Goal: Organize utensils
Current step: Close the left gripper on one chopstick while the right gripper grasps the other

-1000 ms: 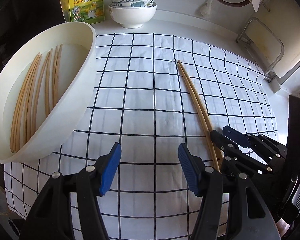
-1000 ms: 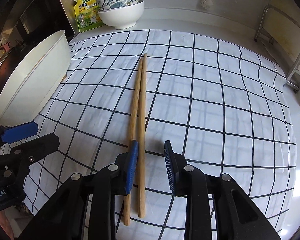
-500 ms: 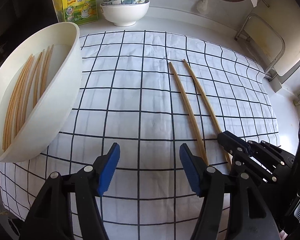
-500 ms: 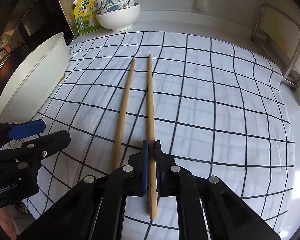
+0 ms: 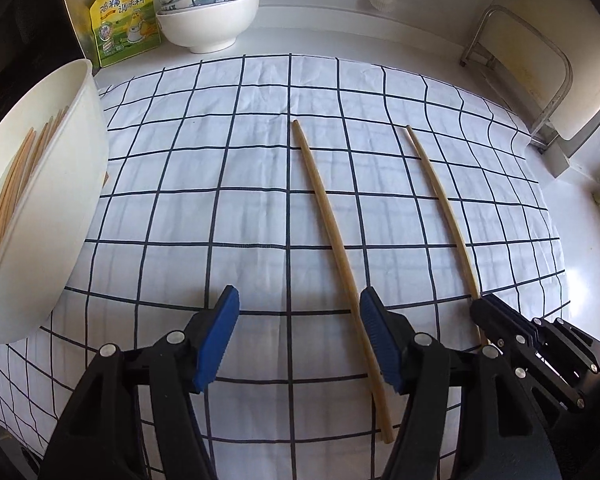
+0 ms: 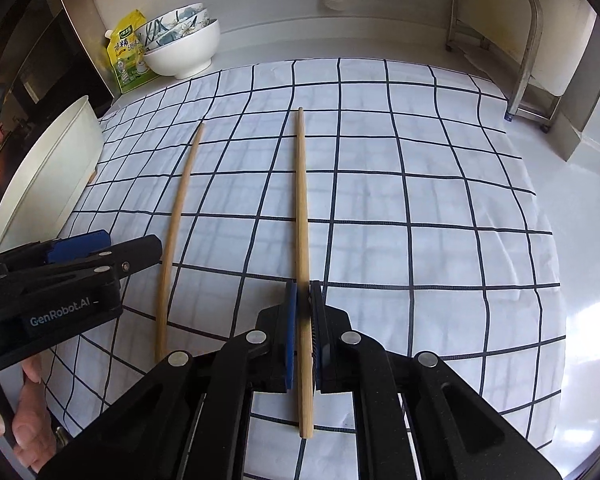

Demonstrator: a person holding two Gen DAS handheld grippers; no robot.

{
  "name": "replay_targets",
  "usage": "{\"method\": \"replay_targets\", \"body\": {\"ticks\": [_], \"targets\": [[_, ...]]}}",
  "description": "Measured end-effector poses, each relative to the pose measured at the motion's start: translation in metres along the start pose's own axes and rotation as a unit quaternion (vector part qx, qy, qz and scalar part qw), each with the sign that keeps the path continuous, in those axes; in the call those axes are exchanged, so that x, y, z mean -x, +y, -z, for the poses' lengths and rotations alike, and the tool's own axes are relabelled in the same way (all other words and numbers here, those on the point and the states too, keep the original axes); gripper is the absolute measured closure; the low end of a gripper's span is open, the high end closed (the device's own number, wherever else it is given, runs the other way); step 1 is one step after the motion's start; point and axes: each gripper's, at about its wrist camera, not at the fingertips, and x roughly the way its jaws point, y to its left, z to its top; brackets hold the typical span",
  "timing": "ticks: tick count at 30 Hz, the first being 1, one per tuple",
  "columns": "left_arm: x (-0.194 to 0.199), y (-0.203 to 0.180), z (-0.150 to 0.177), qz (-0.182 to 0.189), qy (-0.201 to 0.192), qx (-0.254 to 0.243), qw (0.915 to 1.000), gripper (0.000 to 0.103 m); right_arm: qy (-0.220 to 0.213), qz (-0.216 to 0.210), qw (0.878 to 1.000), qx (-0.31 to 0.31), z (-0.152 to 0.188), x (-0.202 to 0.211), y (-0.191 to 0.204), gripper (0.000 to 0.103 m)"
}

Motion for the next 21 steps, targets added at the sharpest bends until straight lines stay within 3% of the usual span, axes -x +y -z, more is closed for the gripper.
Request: {"method": "replay_targets", "body": {"ticks": [9,21], "targets": [[-0.01,-0.007,0.0,-0.019,-0.003,-0.008,0.9998,0.041,-0.002,-0.004,1.0,-0.008,0.001,0.002,-0.004,0.096],[-0.011,-0.009,0.0,-0.031,-0.016,-0.01,0.9993,0.038,-0.007,0.011,1.0,0.004,-0.01,-0.005,0.001,0.084]]}}
